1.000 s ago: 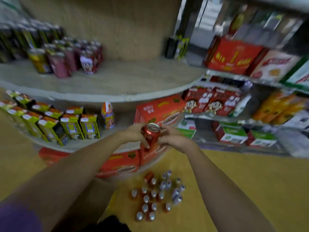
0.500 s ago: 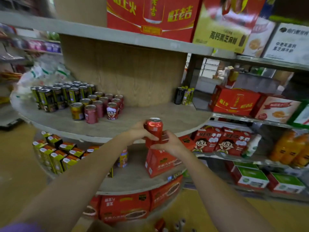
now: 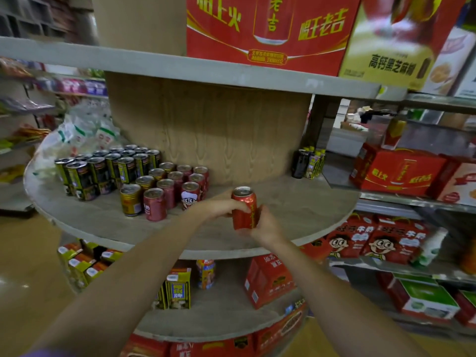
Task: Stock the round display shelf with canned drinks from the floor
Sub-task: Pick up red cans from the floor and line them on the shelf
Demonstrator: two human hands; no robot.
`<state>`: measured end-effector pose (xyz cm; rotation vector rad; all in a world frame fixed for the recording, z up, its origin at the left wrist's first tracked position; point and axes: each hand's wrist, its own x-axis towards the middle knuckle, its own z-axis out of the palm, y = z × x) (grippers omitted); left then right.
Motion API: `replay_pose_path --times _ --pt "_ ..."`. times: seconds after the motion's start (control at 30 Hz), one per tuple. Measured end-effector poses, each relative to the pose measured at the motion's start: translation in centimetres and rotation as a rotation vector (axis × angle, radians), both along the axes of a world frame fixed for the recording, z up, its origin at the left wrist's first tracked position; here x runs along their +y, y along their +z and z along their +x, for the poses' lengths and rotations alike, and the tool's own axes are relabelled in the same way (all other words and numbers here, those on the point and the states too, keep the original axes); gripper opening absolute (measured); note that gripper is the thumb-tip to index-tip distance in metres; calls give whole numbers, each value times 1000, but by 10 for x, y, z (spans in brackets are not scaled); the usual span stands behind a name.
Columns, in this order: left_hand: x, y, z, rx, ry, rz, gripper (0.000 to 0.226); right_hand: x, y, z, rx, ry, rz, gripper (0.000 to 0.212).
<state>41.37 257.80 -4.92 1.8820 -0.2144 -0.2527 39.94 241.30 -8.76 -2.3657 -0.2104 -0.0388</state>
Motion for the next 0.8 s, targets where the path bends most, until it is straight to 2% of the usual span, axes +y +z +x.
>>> replay_pose_path --times 0.2,0.33,0.43,0.63,0.8 --pt "25 12 66 -158 11 228 41 35 -13 49 -11 -100 -45 82" --pt "45 11 105 -134 -23 318 44 44 -25 83 76 -38 53 70" --pt "53 8 124 -117 -51 378 43 51 -32 103 80 -13 32 59" --pt "73 -6 167 -134 -64 558 47 83 -42 139 82 -42 39 64" --pt "84 -5 196 -259 -83 729 51 105 -47 172 87 -99 51 56"
